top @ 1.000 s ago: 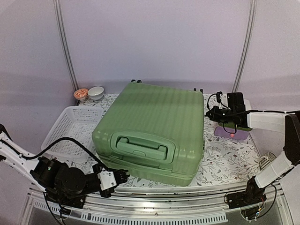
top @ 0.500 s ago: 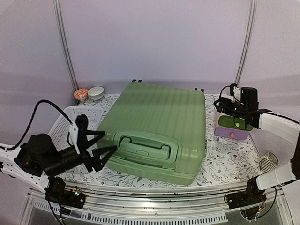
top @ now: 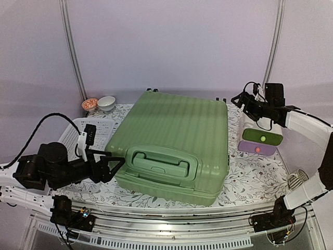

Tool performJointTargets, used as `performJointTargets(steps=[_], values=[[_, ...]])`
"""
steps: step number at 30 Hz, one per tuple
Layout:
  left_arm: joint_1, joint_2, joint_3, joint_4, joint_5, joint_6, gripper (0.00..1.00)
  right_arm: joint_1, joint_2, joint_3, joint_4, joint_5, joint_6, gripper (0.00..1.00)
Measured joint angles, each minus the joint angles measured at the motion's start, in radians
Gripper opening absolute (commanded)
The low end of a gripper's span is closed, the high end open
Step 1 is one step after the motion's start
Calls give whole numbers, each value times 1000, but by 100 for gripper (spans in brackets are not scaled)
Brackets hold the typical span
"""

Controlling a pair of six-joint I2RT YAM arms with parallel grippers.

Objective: Open, take out, and arrange the luggage
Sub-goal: Rotate the luggage at the center of the board.

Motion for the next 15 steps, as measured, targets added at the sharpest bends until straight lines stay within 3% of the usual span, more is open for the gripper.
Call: performJointTargets(steps=[8,15], values=[[24,-32,-26,-25,61,-176,84,8,142,135,-7,-22,216,98],[57,-13,-124,31,114,-254,82,61,364,423,-134,76,318,94]])
